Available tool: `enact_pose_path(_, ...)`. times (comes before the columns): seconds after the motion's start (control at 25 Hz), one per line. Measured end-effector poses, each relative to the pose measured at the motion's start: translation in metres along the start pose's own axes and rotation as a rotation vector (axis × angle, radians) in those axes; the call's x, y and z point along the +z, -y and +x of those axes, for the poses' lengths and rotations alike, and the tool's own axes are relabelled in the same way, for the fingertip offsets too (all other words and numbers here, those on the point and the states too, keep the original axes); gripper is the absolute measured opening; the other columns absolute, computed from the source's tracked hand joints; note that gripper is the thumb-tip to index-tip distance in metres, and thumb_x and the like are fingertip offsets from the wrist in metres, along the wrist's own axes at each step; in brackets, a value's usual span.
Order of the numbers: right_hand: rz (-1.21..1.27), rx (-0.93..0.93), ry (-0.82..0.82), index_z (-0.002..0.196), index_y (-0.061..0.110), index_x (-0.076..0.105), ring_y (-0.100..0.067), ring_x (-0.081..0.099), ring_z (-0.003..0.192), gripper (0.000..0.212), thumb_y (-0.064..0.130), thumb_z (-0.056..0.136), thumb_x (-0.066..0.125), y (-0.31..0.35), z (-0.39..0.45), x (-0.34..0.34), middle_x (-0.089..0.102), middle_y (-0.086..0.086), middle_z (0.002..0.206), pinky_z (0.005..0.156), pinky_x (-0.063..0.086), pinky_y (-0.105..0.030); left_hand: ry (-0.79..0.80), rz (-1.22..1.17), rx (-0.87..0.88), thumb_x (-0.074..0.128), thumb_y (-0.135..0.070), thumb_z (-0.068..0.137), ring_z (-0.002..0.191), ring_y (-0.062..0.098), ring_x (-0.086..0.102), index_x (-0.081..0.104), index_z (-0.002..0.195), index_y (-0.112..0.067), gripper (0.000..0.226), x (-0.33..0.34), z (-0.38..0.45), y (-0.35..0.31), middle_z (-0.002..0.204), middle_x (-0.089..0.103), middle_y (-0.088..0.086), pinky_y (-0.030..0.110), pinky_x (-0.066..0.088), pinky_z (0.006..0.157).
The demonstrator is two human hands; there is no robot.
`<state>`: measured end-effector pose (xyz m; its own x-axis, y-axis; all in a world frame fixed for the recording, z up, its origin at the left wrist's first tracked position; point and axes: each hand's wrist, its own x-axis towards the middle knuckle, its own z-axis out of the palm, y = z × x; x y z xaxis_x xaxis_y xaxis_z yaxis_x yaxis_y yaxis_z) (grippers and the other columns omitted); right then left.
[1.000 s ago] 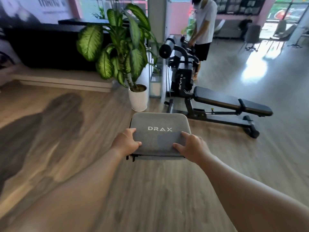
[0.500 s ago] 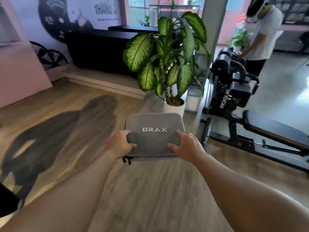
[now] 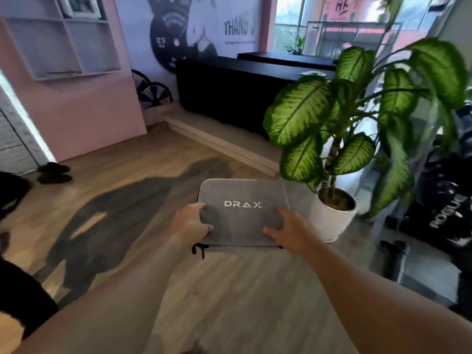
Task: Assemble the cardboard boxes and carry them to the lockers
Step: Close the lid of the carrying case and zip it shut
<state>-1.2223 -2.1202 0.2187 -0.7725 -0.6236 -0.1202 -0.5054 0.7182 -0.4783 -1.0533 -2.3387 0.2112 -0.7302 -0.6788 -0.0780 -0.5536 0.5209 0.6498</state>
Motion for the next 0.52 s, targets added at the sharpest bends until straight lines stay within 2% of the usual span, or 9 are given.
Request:
enact_pose_path(0.08,0.036,-0.008,-0.002,0.141,0.019,0.049,-0.034,0.055,0.125,0.073,0.059,0.084,0.071,0.029,0.062,0.016,0.060,-0.013,0.136,0.100,0.046,-0.040,-0.003,0.006,0.007,0.082,-0.030,0.074,0.116,0.018,0.060,0.057,0.137,-0.025,0.068,-0.021,0.066,0.021,0.128,0.064,-0.003,0.030,0.050,0.093)
enact_pose_path(0.24,0.069,0.016,-0.016,0.153,0.012,0.041,-0.031,0.050,0.133,0.084,0.053,0.087,0.072,0.091,0.166,0.036,0.054,-0.015,0.146,0.105,0.039,-0.033,0.022,0.031,-0.008,0.083,-0.032,0.073,0.122,0.020,0.057,0.052,0.142,-0.025,0.076,-0.067,0.184,0.048,0.134,0.059,-0.002,0.031,0.049,0.098)
enact_pose_path(0.4,0.068,0.047,-0.036,0.150,0.017,0.044,-0.031,0.056,0.126,0.081,0.059,0.085,0.070,0.136,0.271,0.038,0.059,-0.013,0.139,0.102,0.045,-0.037,0.051,0.058,0.019,0.082,-0.033,0.076,0.126,0.020,0.055,0.049,0.145,-0.023,0.077,-0.103,0.301,0.060,0.137,0.059,0.000,0.030,0.046,0.100)
enact_pose_path(0.52,0.027,0.065,-0.076,0.138,0.020,0.052,-0.032,0.060,0.117,0.067,0.058,0.086,0.068,0.155,0.351,0.038,0.065,-0.011,0.126,0.093,0.050,-0.038,0.063,0.079,0.031,0.081,-0.034,0.076,0.126,0.019,0.054,0.048,0.144,-0.024,0.077,-0.111,0.389,0.062,0.139,0.058,0.000,0.031,0.045,0.102)
